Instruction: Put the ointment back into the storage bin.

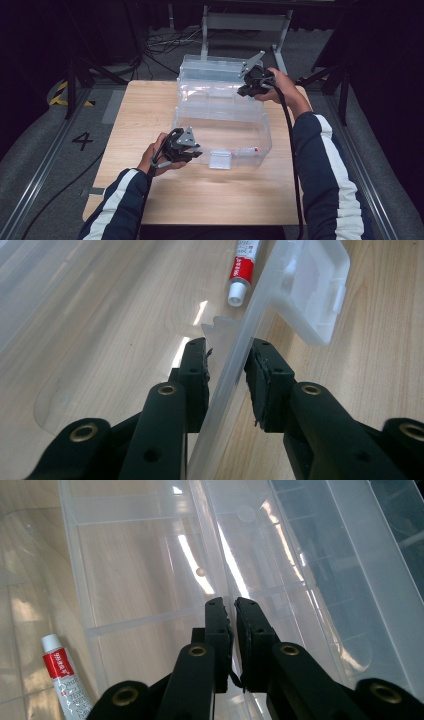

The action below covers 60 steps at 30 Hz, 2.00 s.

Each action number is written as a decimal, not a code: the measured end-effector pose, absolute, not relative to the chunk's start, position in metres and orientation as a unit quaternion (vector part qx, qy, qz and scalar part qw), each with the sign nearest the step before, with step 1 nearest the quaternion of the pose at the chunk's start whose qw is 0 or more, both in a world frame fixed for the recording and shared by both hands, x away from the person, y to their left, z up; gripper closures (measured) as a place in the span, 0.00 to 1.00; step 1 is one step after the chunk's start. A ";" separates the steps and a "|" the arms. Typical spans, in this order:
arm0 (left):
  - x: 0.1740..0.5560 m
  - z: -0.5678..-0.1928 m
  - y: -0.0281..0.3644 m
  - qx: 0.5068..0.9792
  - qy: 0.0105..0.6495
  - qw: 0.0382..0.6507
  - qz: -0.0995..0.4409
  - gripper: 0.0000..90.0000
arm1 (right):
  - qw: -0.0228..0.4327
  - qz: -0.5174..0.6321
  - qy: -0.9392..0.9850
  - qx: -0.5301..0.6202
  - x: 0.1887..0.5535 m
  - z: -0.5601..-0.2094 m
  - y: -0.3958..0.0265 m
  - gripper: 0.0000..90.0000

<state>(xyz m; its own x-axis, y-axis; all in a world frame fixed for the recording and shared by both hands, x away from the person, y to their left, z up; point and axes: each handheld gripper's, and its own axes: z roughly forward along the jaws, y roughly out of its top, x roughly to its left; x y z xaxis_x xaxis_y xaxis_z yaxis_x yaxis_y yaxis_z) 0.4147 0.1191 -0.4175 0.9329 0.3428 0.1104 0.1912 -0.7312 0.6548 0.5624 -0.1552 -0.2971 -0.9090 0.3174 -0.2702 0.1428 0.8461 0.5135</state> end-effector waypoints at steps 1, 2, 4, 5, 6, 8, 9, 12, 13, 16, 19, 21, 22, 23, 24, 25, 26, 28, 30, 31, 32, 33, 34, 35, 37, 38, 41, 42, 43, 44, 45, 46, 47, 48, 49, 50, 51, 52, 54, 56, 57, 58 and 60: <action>0.415 -0.417 0.119 0.924 0.145 0.337 0.112 0.79 | 0.174 0.251 0.945 0.122 0.562 -0.297 -0.156 0.95; 0.415 -0.417 0.119 0.924 0.145 0.336 0.112 0.79 | 0.171 0.253 0.944 0.123 0.561 -0.296 -0.156 0.95; 0.415 -0.417 0.118 0.923 0.148 0.337 0.111 0.79 | 0.169 0.254 0.945 0.117 0.560 -0.295 -0.156 0.95; 0.415 -0.417 0.118 0.923 0.148 0.337 0.111 0.79 | 0.168 0.254 0.945 0.115 0.559 -0.294 -0.156 0.95; 0.415 -0.417 0.118 0.923 0.148 0.337 0.111 0.79 | 0.166 0.255 0.946 0.114 0.558 -0.294 -0.157 0.95; 0.415 -0.417 0.118 0.923 0.149 0.338 0.112 0.79 | 0.167 0.257 0.945 0.114 0.557 -0.294 -0.157 0.95; 0.415 -0.417 0.118 0.923 0.149 0.338 0.111 0.79 | 0.167 0.259 0.944 0.114 0.556 -0.294 -0.158 0.95; 0.415 -0.417 0.118 0.922 0.152 0.338 0.109 0.79 | 0.166 0.269 0.942 0.116 0.552 -0.294 -0.159 0.96; 0.415 -0.417 0.118 0.922 0.152 0.338 0.109 0.78 | 0.166 0.269 0.942 0.116 0.552 -0.294 -0.159 0.96; 0.415 -0.417 0.117 0.923 0.154 0.336 0.109 0.78 | 0.166 0.275 0.940 0.114 0.546 -0.293 -0.161 0.96; 0.414 -0.418 0.116 0.922 0.157 0.336 0.112 0.77 | 0.167 0.281 0.939 0.112 0.543 -0.293 -0.162 0.96; 0.413 -0.418 0.115 0.921 0.160 0.337 0.112 0.77 | 0.168 0.284 0.937 0.113 0.541 -0.293 -0.162 0.95; 0.413 -0.418 0.115 0.921 0.160 0.338 0.112 0.77 | 0.170 0.286 0.936 0.113 0.539 -0.294 -0.162 0.95; 0.413 -0.418 0.115 0.921 0.161 0.338 0.112 0.77 | 0.170 0.289 0.935 0.115 0.538 -0.294 -0.162 0.95; 0.413 -0.418 0.115 0.920 0.162 0.338 0.112 0.77 | 0.169 0.291 0.934 0.117 0.537 -0.294 -0.163 0.95; 0.413 -0.418 0.115 0.920 0.162 0.338 0.113 0.77 | 0.171 0.293 0.933 0.118 0.535 -0.294 -0.163 0.95; 0.413 -0.418 0.115 0.920 0.162 0.338 0.113 0.76 | 0.171 0.295 0.933 0.115 0.534 -0.294 -0.164 0.95; 0.413 -0.418 0.115 0.921 0.161 0.338 0.112 0.76 | 0.171 0.298 0.932 0.117 0.531 -0.295 -0.164 0.95; 0.413 -0.418 0.115 0.920 0.161 0.338 0.112 0.76 | 0.177 0.301 0.930 0.115 0.528 -0.295 -0.164 0.95; 0.413 -0.418 0.115 0.920 0.162 0.338 0.112 0.76 | 0.181 0.301 0.929 0.117 0.526 -0.296 -0.164 0.95; 0.413 -0.418 0.115 0.920 0.162 0.339 0.113 0.76 | 0.186 0.301 0.928 0.117 0.524 -0.296 -0.164 0.95; 0.413 -0.418 0.115 0.920 0.162 0.339 0.114 0.76 | 0.188 0.300 0.928 0.118 0.523 -0.296 -0.164 0.95; 0.413 -0.419 0.115 0.919 0.162 0.341 0.115 0.76 | 0.190 0.301 0.927 0.116 0.522 -0.297 -0.165 0.95; 0.413 -0.419 0.115 0.919 0.162 0.341 0.114 0.76 | 0.189 0.304 0.926 0.117 0.520 -0.297 -0.165 0.94; 0.413 -0.419 0.115 0.918 0.162 0.342 0.115 0.76 | 0.190 0.307 0.926 0.113 0.519 -0.297 -0.166 0.95; 0.413 -0.419 0.115 0.918 0.161 0.342 0.115 0.76 | 0.190 0.308 0.926 0.110 0.518 -0.297 -0.166 0.94; 0.412 -0.419 0.115 0.918 0.162 0.343 0.116 0.76 | 0.190 0.311 0.925 0.110 0.517 -0.298 -0.167 0.94; 0.412 -0.419 0.115 0.918 0.163 0.343 0.116 0.76 | 0.190 0.312 0.924 0.112 0.516 -0.298 -0.168 0.94; 0.412 -0.419 0.115 0.918 0.162 0.343 0.117 0.76 | 0.191 0.314 0.923 0.112 0.516 -0.298 -0.168 0.94; 0.412 -0.419 0.115 0.917 0.163 0.343 0.119 0.76 | 0.191 0.314 0.923 0.112 0.516 -0.299 -0.168 0.94; 0.412 -0.419 0.115 0.917 0.163 0.344 0.118 0.76 | 0.191 0.315 0.923 0.113 0.516 -0.299 -0.168 0.94; 0.412 -0.419 0.115 0.918 0.163 0.342 0.119 0.76 | 0.192 0.316 0.922 0.112 0.515 -0.299 -0.168 0.94; 0.412 -0.419 0.115 0.917 0.163 0.344 0.120 0.76 | 0.193 0.317 0.922 0.111 0.514 -0.299 -0.168 0.94; 0.411 -0.419 0.115 0.917 0.163 0.343 0.121 0.75 | 0.193 0.317 0.922 0.110 0.514 -0.299 -0.168 0.94; 0.411 -0.419 0.115 0.917 0.163 0.344 0.121 0.75 | 0.196 0.316 0.922 0.107 0.513 -0.299 -0.168 0.94; 0.411 -0.419 0.115 0.917 0.162 0.343 0.122 0.75 | 0.196 0.316 0.922 0.108 0.513 -0.299 -0.168 0.94; 0.411 -0.419 0.115 0.917 0.162 0.343 0.122 0.75 | 0.196 0.316 0.922 0.108 0.513 -0.299 -0.168 0.94; 0.411 -0.419 0.115 0.917 0.162 0.343 0.122 0.75 | 0.195 0.317 0.922 0.110 0.512 -0.299 -0.168 0.94; 0.411 -0.419 0.115 0.917 0.163 0.343 0.122 0.75 | 0.195 0.318 0.921 0.108 0.511 -0.300 -0.168 0.93; 0.411 -0.419 0.115 0.917 0.163 0.343 0.122 0.75 | 0.195 0.319 0.921 0.108 0.511 -0.300 -0.168 0.93; 0.411 -0.419 0.115 0.917 0.162 0.343 0.122 0.75 | 0.196 0.320 0.921 0.109 0.510 -0.300 -0.169 0.93; 0.411 -0.419 0.115 0.917 0.163 0.343 0.123 0.75 | 0.196 0.320 0.921 0.108 0.509 -0.300 -0.169 0.93; 0.411 -0.419 0.115 0.917 0.163 0.343 0.123 0.75 | 0.197 0.323 0.919 0.109 0.508 -0.300 -0.169 0.93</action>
<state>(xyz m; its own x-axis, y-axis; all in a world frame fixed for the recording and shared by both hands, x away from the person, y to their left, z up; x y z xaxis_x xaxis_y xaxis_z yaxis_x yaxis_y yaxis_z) 0.4109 0.1149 -0.4195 0.9170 0.3826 0.1132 0.2142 -0.7114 0.6694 0.5079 -0.1687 -0.3004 -0.8987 0.3275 -0.2916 0.0731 0.7676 0.6367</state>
